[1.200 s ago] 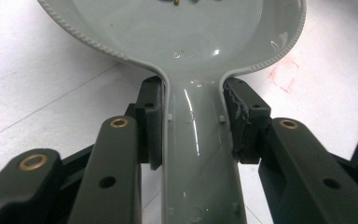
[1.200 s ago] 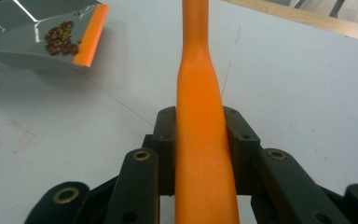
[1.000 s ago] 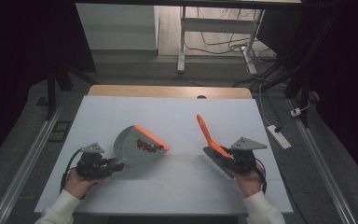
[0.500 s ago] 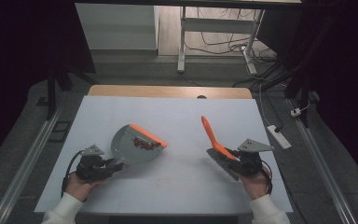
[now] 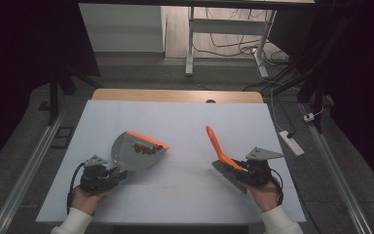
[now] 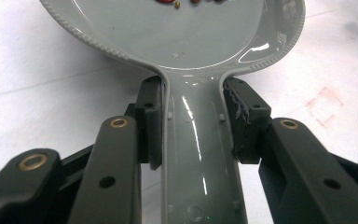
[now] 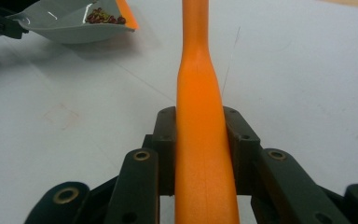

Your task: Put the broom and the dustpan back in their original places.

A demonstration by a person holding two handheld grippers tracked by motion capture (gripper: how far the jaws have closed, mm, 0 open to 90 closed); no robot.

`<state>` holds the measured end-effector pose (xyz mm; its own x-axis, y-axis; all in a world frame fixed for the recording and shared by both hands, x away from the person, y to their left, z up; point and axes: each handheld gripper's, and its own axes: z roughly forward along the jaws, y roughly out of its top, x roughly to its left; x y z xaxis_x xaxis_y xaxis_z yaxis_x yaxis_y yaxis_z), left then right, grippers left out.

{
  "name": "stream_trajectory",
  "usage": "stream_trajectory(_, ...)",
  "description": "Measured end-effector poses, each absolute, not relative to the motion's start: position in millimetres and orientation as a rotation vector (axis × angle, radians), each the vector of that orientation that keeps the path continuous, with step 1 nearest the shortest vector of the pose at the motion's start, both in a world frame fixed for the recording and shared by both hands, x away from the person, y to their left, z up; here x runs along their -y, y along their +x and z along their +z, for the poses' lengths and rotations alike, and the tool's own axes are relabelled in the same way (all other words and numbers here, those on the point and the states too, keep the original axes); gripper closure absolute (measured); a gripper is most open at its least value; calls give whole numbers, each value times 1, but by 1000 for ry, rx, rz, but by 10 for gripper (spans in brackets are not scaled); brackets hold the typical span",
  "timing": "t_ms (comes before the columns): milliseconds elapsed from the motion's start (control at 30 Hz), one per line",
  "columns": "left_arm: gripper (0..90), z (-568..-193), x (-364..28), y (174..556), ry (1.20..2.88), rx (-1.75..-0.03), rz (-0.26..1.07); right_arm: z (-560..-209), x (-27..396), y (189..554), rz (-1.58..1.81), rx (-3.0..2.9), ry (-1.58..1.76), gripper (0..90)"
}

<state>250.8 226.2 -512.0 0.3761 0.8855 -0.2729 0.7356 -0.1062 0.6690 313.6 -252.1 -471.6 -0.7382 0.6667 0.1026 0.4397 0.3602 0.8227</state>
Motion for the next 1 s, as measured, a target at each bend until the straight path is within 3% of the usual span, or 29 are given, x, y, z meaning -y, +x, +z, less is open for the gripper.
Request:
stream_trajectory(400,615,-518,-229,246,1786,-1572,351,-477,253,309,1340,-2430,1044,699)
stream_trajectory(733,614,-527,-233,254,1781,-1630,357,-491,262,321,1265,-2459,1209,697)
stream_trajectory(1000,613,-531,-229,254,1781,-1644,361,-501,273,337,1199,-2449,1273,621)
